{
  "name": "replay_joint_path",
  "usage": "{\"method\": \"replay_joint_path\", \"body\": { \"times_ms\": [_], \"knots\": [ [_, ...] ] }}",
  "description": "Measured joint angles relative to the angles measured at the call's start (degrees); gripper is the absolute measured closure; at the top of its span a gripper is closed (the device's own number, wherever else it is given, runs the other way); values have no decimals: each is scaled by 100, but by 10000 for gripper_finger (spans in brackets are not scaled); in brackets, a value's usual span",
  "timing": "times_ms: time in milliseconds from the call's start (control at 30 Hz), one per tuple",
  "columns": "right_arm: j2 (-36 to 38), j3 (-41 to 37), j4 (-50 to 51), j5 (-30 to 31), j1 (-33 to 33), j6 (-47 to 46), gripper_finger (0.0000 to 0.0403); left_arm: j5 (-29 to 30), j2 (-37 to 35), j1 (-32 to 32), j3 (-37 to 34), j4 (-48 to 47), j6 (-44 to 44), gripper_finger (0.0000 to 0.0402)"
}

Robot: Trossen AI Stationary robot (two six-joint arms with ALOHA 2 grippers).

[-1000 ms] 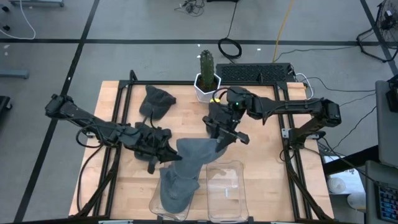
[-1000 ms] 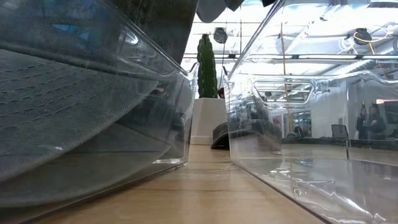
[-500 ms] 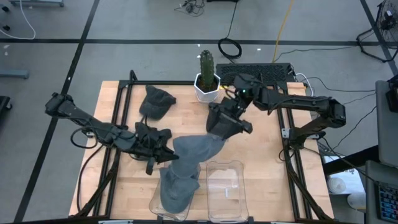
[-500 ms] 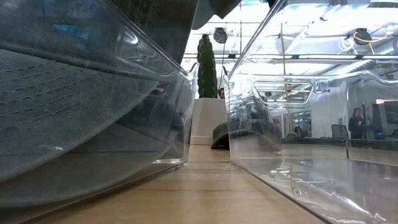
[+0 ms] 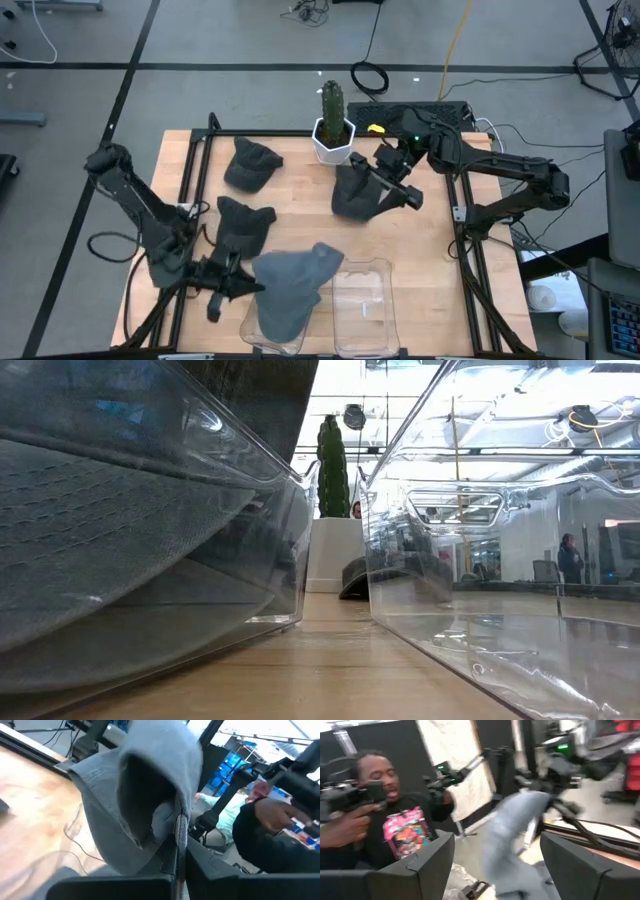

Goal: Pick & Place hat
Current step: Put the gray cap into the left transparent bin

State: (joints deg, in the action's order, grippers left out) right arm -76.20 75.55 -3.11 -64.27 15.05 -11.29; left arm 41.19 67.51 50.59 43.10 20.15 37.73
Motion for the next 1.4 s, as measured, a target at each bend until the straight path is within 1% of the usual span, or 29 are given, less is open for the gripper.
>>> {"method": "replay_joint_path", "body": {
  "times_ms": [67,167,233,300,400,467,600,667,733,800,900,967,1100,1233,1400],
  "knots": [
    [-6,-2,10,22,2,0,122,161,224,151,-114,366,-26,391],
    [-4,-2,35,38,2,0,122,138,503,312,-191,764,-15,391],
    [-5,-2,94,154,0,6,122,-37,757,446,-252,767,-23,391],
    [-13,-2,125,162,0,0,122,-326,1081,599,-325,847,-258,391],
    [-7,-2,124,168,0,-2,122,-619,1428,797,-376,1793,-719,391],
    [-6,-2,127,225,0,-20,122,-480,1569,959,-393,2274,-1143,391],
    [-8,-2,123,445,-2,-13,122,195,1526,1296,-402,2896,-2140,391],
    [-9,-2,128,447,-2,-35,122,289,1434,1381,-399,2942,-2290,391],
    [-9,-2,127,442,-2,-132,122,90,1429,1372,-399,2858,-2209,391],
    [-9,-2,129,428,-4,-151,122,-176,1429,1310,-399,2594,-1894,391],
    [-9,-2,128,426,-15,-136,122,-263,1437,1198,-407,1951,-1226,391],
    [-9,-2,127,424,-15,-80,122,-285,1439,1127,-509,1872,-998,391],
    [-9,-2,129,424,-15,-15,122,-504,1437,1026,-880,2244,-882,391],
    [-9,-2,169,418,-15,-4,122,-608,1435,1008,-1332,3046,-821,391],
    [-11,-2,183,403,-15,1,122,-567,1429,1017,-1842,3392,-116,391]
  ]
}}
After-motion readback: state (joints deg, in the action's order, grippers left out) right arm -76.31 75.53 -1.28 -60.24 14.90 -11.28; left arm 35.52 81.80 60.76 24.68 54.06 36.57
